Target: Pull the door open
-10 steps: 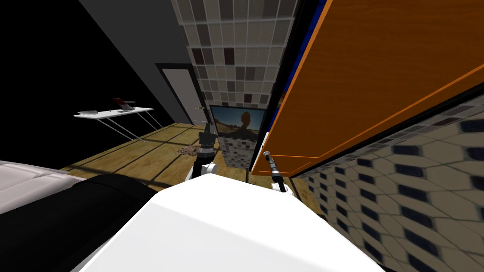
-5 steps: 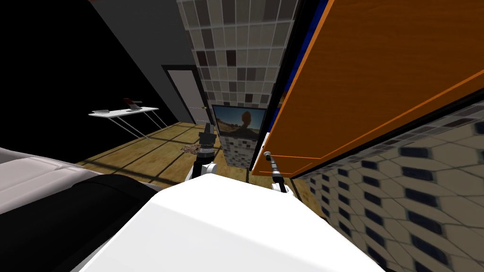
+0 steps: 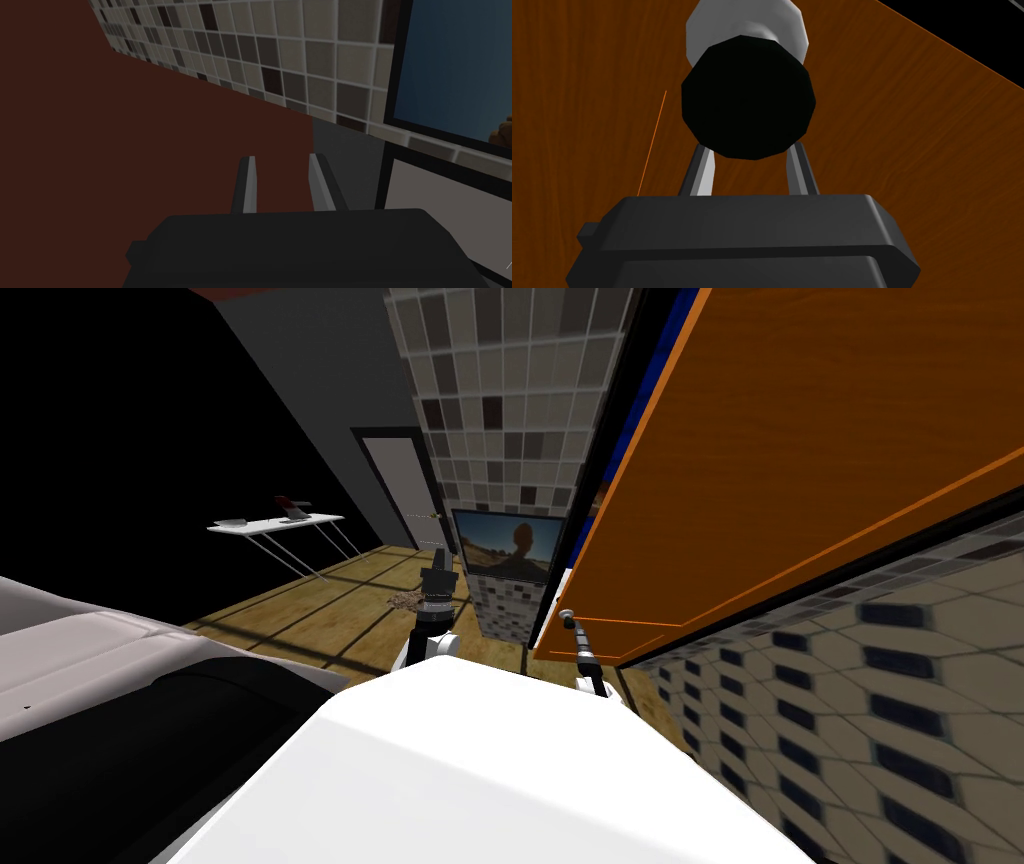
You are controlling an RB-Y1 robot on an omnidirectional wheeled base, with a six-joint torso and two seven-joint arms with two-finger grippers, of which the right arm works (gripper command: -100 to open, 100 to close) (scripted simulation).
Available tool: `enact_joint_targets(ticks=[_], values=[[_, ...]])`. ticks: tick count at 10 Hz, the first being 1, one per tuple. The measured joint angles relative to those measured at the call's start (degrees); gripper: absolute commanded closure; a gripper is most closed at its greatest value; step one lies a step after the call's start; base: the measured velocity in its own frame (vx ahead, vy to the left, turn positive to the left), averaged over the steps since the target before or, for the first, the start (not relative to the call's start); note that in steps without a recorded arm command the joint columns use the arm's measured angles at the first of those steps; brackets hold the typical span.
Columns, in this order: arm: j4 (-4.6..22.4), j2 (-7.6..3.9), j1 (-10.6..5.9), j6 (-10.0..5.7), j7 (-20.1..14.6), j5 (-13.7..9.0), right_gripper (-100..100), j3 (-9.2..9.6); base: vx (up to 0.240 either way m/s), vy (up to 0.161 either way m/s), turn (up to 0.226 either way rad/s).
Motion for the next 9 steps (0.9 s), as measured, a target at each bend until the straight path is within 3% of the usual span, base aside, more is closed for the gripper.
enact_joint_targets(ticks=[1, 2, 3, 5, 6, 7, 8, 9], values=[[-1.55, -0.26, 0.72, 0.98, -1.27, -0.47, 100, 0.15, -0.052, -0.017, 0.126], [-0.75, -0.48, 0.33, 0.85, -2.95, -1.30, 100, 0.16, -0.034, -0.020, 0.036], [-3.30, -0.46, 1.85, 1.86, -4.14, -1.63, 100, 0.25, -0.030, -0.020, 0.055], [0.77, -0.40, 0.01, -0.04, -6.73, -2.63, 100, 0.31, -0.015, -0.010, 0.024], [0.26, -0.43, 0.27, 0.14, -7.21, -2.72, 100, 0.37, 0.000, 0.000, 0.000], [-3.68, -0.63, 2.07, 2.43, -7.44, -2.67, 100, 0.53, 0.007, 0.006, -0.033], [-5.17, -0.45, 2.87, 3.31, -7.29, -2.65, 100, 0.48, 0.005, 0.001, 0.006], [-2.55, -0.53, 1.67, 1.87, -7.44, -2.69, 100, 0.46, -0.026, -0.005, 0.090]])
